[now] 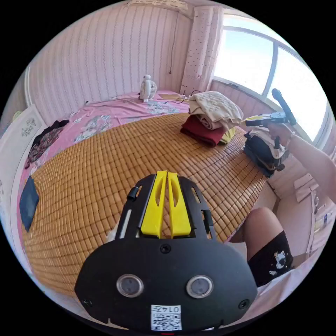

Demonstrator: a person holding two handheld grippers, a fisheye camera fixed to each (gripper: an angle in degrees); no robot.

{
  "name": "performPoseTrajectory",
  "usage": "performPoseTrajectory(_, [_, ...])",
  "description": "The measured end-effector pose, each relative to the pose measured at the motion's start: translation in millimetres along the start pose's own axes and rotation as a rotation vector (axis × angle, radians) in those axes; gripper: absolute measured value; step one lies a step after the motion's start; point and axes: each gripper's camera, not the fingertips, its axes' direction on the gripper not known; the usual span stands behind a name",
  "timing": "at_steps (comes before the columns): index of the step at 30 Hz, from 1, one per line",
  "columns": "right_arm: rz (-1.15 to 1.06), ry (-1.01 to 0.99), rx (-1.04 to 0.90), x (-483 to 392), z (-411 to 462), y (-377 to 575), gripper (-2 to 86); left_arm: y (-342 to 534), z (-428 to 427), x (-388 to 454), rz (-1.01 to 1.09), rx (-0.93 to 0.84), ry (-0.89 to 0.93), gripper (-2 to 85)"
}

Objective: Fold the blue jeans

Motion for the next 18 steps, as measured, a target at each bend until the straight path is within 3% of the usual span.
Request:
performPoseTrajectory(7, [-0.063, -0.174, -0.066, -125, -3, 80, 0.3, 231, -124, -68, -0.378, -0.080, -0.099, -1.0])
performPoseTrajectory(11, [-0.123, -0.250, -0.075, -196, -6, 85, 1.4, 345, -182, -99, -0.655, 0.003, -0.107, -0.9])
performPoseTrajectory(18, [-0.258, -0.301, -0.073, -300, -7, 65, 4.5, 471, -235, -107, -0.817, 0.155, -0.130, 0.3])
